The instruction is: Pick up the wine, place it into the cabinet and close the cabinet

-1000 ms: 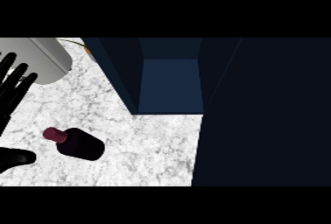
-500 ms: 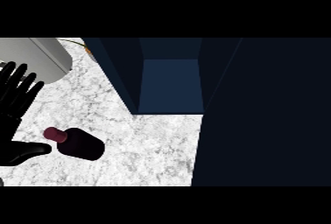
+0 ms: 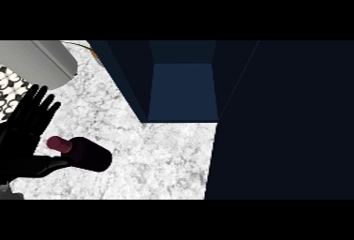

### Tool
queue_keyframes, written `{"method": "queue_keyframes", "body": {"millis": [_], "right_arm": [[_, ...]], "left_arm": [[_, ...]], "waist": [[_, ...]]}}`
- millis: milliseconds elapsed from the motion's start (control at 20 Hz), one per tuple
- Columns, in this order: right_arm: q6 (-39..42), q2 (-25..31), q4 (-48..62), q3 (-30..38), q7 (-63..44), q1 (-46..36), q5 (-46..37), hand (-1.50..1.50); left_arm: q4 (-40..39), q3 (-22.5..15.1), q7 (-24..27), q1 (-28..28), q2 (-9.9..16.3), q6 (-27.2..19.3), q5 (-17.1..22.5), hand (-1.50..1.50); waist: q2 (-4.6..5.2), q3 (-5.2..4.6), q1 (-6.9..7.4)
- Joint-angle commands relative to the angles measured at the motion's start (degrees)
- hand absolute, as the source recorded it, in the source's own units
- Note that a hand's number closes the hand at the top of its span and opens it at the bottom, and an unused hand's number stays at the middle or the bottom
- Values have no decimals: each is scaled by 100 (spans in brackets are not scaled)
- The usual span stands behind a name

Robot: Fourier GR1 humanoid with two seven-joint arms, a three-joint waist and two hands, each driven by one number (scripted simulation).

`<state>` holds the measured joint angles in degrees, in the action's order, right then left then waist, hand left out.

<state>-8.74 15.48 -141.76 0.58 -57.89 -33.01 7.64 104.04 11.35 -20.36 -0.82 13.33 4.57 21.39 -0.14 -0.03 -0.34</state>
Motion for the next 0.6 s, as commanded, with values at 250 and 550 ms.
{"method": "queue_keyframes", "body": {"millis": [250,550], "right_arm": [[-112,28,-343,11,-416,-393,361,-150],[-49,-48,-831,-43,-428,138,339,-150]], "left_arm": [[-829,-112,1149,500,-320,474,-428,-150],[-1778,62,1946,638,-283,942,-488,-150]], "waist": [[0,-3,23],[0,-1,-9]]}}
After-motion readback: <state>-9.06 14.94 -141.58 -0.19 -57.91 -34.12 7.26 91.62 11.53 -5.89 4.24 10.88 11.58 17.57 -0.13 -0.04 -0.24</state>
